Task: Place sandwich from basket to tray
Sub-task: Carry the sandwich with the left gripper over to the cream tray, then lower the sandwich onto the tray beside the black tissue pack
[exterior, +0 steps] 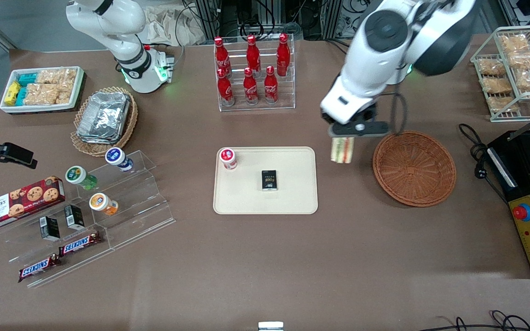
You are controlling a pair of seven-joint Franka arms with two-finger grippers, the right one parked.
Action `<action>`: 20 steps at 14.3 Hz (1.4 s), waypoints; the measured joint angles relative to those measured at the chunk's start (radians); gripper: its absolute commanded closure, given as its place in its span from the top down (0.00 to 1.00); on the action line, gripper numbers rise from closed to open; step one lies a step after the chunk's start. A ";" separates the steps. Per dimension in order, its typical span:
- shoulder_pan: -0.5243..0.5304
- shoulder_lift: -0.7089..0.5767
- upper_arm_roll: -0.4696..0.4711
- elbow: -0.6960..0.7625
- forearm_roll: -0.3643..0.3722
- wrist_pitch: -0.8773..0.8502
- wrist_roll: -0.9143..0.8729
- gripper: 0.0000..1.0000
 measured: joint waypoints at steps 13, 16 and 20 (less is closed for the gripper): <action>-0.066 0.453 -0.011 -0.026 0.201 0.378 -0.243 0.00; -0.079 0.481 -0.011 -0.026 0.248 0.425 -0.284 0.00; -0.079 0.511 -0.009 -0.026 0.301 0.445 -0.302 0.85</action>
